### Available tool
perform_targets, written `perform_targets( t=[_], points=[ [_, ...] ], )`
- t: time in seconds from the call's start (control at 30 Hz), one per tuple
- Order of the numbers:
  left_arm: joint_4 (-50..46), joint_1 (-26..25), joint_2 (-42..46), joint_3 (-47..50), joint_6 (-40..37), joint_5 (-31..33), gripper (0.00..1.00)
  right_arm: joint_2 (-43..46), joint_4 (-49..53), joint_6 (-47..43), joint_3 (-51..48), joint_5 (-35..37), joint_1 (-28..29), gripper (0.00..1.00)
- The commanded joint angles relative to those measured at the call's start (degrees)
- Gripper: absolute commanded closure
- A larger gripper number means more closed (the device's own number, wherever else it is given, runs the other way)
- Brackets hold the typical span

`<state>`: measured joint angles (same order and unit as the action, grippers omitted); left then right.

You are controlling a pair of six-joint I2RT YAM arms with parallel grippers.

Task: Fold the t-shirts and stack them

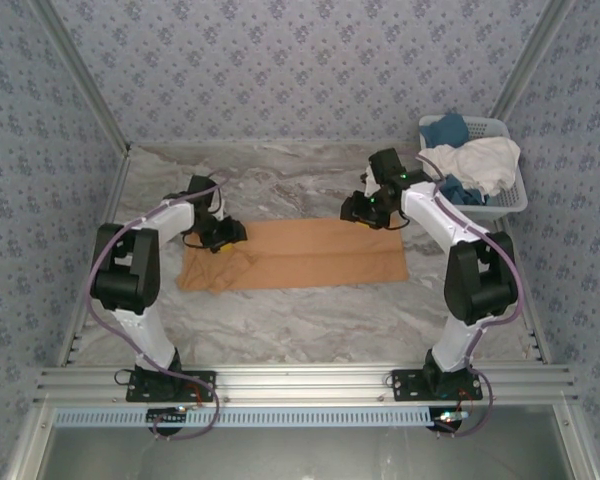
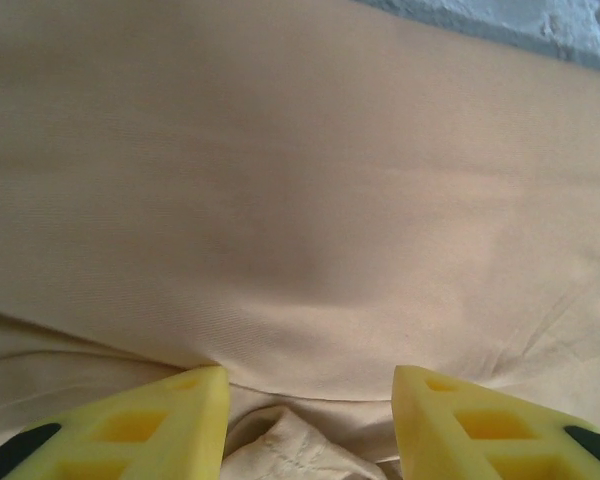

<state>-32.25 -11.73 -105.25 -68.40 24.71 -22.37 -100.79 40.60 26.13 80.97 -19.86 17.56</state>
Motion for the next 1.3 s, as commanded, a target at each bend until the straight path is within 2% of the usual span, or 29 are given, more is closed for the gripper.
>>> perform_targets(
  t=[0.0,0.3,0.43,0.5,0.93,1.1,1.2,1.27],
  points=[
    [1.07,-1.66,-0.48,1.14,-2.28,-2.3,0.55,1.89,1.06,1.0,-1.33,-1.57,0.05,0.53],
    [-0.06,-3.38,3.28,3.58,-0.85,-0.57,0.65,2.56,1.32,1.56,-1.4,-1.94,0.19,0.53],
    [-1.62,-4.37,4.7,4.42,0.49,-0.5,0.76,2.41,1.32,1.47,-1.64,-2.27,0.19,0.53],
    [-1.94,-5.12,5.13,5.15,1.45,-1.02,0.79,2.52,1.24,1.45,-1.86,-2.44,0.19,0.53],
    [-5.98,-12.0,6.55,5.89,10.45,-4.37,0.83,3.32,1.32,1.38,-3.44,-2.64,-0.52,0.54],
    [-8.48,-13.32,8.21,6.48,13.41,-8.44,0.84,3.79,1.24,1.38,-4.06,-2.47,-0.91,0.54],
    [-11.94,-12.12,11.9,4.11,12.41,-4.24,0.84,4.09,1.24,1.23,-4.37,-2.31,-1.13,0.54],
    [-12.6,-9.47,14.13,3.29,12.67,-0.75,0.79,4.2,0.94,1.29,-4.65,-2.22,-1.13,0.54]
  ],
)
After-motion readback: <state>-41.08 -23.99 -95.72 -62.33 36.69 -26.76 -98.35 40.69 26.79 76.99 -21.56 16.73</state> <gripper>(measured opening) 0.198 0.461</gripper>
